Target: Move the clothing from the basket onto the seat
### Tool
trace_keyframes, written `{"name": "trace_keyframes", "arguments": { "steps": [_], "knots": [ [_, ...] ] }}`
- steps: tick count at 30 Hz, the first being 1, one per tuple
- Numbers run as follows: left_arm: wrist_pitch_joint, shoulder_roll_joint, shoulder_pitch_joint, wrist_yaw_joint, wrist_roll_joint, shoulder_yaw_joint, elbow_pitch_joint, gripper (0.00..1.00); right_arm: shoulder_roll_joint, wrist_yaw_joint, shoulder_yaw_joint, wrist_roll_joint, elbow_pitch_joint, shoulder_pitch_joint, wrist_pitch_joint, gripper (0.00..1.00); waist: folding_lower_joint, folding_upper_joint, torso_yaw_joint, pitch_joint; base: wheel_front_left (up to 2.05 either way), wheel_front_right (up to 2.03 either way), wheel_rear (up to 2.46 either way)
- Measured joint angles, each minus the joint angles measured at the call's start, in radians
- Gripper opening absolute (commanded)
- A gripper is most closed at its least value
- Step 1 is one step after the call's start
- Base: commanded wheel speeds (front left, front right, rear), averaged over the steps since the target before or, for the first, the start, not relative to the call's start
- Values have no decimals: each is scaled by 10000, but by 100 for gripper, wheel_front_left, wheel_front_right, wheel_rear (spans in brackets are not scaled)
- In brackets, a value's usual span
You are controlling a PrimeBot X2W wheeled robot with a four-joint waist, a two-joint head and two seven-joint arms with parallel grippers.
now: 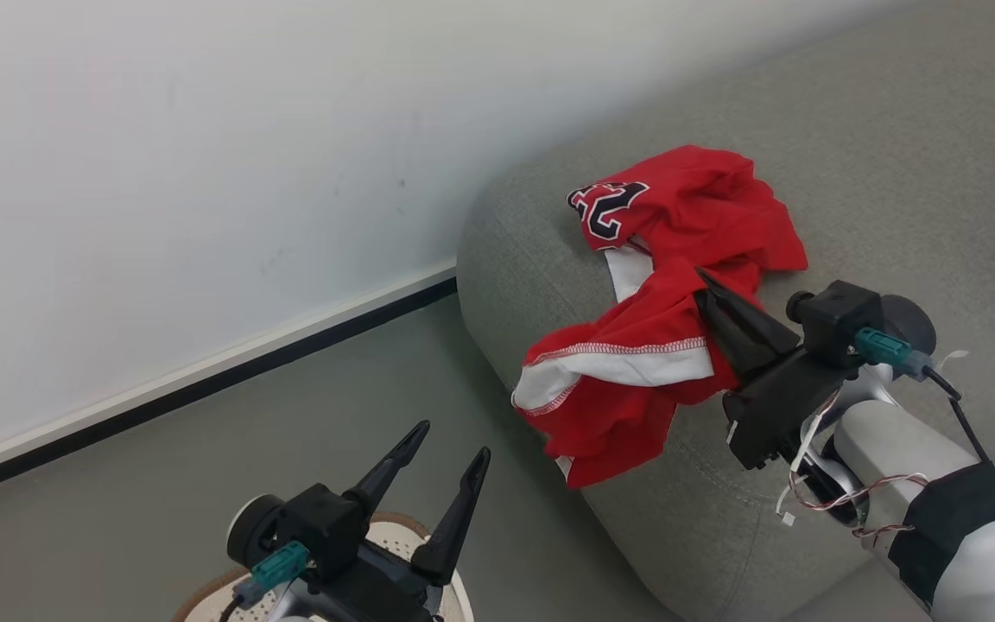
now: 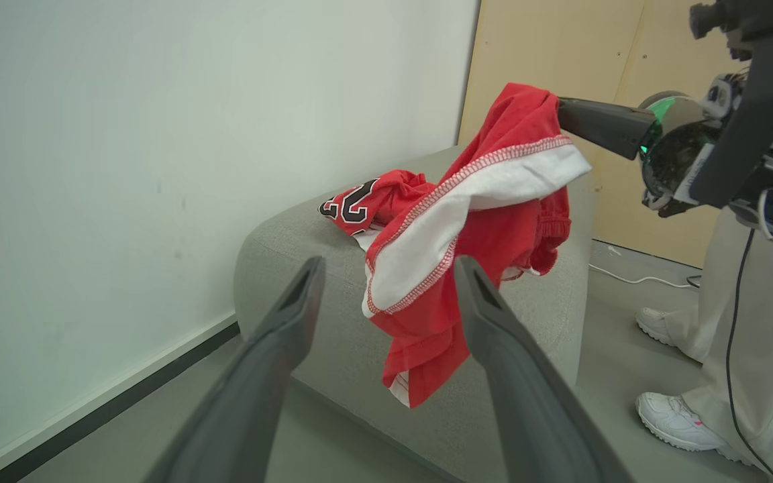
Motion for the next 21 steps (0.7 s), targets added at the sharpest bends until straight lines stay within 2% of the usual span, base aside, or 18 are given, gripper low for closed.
{"name": "trace_keyframes", "arguments": {
  "steps": [10,15,21],
  "knots": [
    [98,-35,-88,-2,128,-213,-332,100,-408,-73,-625,-2,-330,-401,0,0,0,0,-230,722,0,0,0],
    [217,194,-313,-4,297,-234,-681,100,-821,-86,-1273,-42,-261,-1771,-2,0,1,0,-185,1259,0,0,0],
    [449,372,-669,-10,560,-245,-1256,100,-1636,-167,-2274,-44,268,-3774,-4,0,1,1,-13,2013,0,0,0]
  ]
}}
